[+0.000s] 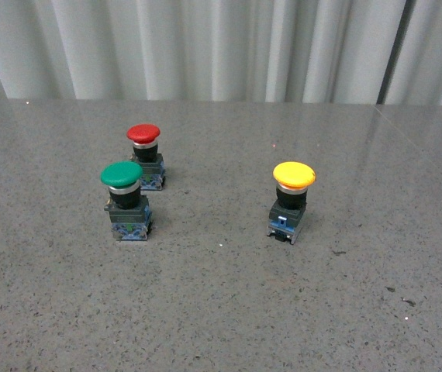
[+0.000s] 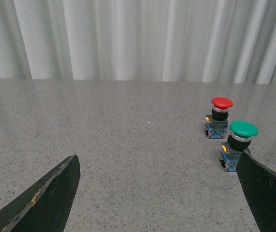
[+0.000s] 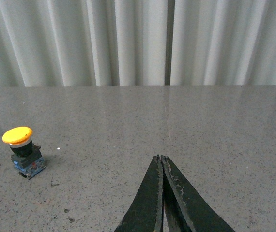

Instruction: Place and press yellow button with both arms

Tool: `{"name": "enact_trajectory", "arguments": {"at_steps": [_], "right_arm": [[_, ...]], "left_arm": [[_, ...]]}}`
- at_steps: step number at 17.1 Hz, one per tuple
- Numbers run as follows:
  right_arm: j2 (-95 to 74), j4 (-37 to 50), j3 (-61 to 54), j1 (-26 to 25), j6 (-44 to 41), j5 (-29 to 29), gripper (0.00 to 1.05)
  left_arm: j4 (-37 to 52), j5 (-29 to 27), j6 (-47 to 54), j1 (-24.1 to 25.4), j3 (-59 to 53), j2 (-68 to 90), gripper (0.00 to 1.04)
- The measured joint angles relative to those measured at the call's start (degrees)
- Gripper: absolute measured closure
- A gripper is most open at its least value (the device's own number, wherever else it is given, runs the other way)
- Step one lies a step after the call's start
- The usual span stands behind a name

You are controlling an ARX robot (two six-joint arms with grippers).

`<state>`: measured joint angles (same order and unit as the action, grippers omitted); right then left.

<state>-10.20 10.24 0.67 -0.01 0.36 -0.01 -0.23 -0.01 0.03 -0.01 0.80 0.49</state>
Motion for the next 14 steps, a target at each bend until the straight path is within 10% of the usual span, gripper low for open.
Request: {"name": "enact_trajectory", "arguments": {"at_steps": [9, 14], "right_arm": [[10.0, -10.5, 0.0, 0.0, 0.0, 0.0, 1.03], [10.0, -10.5, 0.1, 0.0, 0.0, 0.0, 0.54]], "left_arm": [[0.0, 0.0, 0.0, 0.0, 0.0, 0.0, 0.07], [0.0, 0.0, 0.0, 0.0, 0.0, 0.0, 0.07]]}}
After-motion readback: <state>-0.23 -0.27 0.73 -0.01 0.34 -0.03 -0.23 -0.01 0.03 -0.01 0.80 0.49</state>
